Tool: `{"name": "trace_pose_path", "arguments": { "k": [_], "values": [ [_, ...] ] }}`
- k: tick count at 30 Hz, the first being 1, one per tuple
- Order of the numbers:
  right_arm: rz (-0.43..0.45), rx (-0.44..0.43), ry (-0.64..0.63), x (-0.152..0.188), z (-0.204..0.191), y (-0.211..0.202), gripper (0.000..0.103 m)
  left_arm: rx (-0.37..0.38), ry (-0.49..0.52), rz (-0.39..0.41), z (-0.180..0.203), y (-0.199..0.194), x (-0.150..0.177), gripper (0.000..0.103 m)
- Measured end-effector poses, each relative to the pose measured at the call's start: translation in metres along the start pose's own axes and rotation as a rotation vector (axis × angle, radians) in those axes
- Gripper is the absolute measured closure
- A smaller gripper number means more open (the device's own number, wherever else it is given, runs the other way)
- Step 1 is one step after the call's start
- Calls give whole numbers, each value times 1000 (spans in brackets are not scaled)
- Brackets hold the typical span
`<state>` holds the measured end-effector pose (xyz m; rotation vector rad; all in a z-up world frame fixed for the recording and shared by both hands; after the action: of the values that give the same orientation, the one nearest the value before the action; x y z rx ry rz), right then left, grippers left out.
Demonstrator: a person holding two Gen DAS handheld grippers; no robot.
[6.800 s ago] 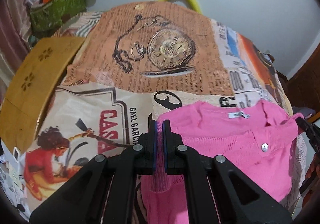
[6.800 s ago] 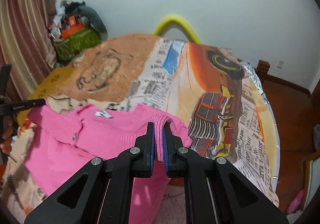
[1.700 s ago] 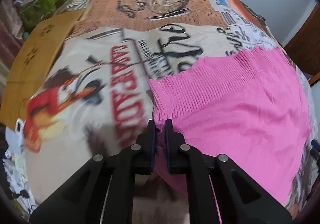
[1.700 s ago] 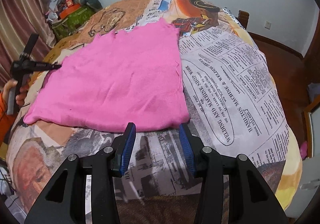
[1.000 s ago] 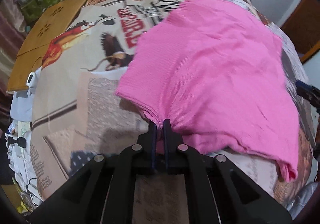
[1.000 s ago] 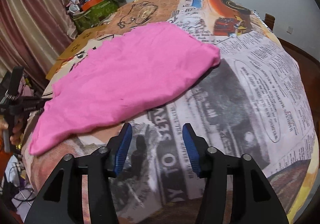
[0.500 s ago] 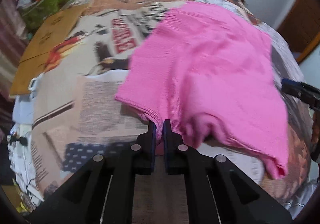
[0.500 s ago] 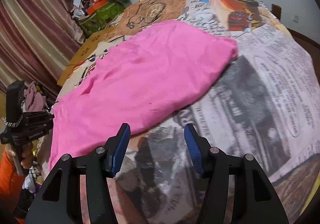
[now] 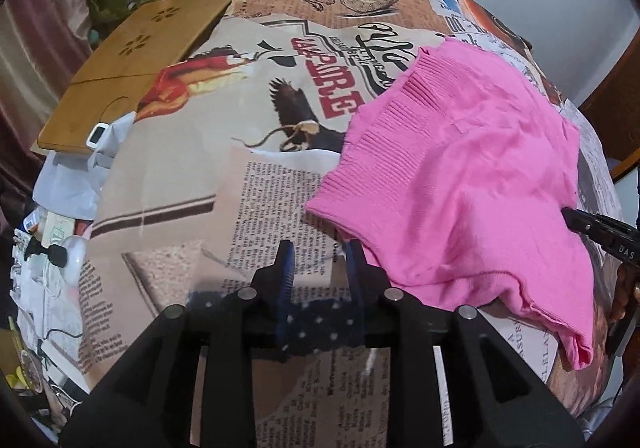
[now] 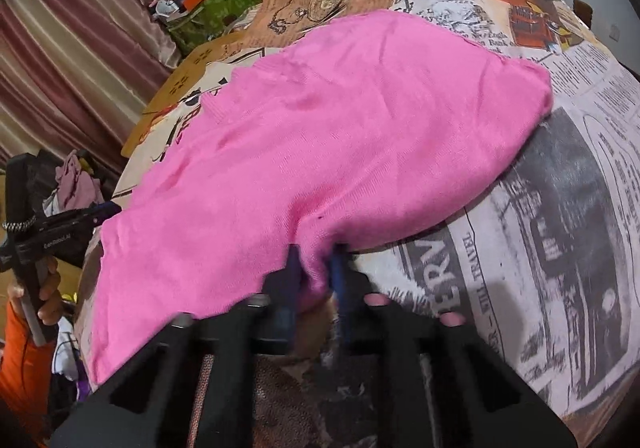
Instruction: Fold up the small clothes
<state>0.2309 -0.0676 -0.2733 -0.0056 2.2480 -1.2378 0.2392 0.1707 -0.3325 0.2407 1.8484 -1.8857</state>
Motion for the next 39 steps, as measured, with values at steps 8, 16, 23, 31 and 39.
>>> {"name": "trace_pose_path", "arguments": {
  "k": [8,16,23,31,39],
  "values": [
    [18,108,-97,-8,33,-22,96,7,46,22,22,1,-15,66],
    [52,286,-66,-28,102,-49,97,44,72,18,47,3,-25,62],
    [65,210,80,-12,112,-78,94,83,129,3,77,7,-24,56],
    [22,103,39,35,58,-65,53,104,123,-54,91,30,-11,54],
    [-13,74,-35,41,39,-45,89,157,203,-35,118,23,-1,94]
  ]
}}
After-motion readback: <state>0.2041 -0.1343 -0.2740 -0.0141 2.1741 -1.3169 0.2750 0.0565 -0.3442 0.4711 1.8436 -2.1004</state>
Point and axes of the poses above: each gripper's, at about its wrist camera, not at the fingertips, and y roughly the way its jaws point, z to its right, x to its underside, the point moved 10 cm from there along y, roughly the way its jaws point, and after that the axes turned 3 degrees about z, right-handed, at the moved point
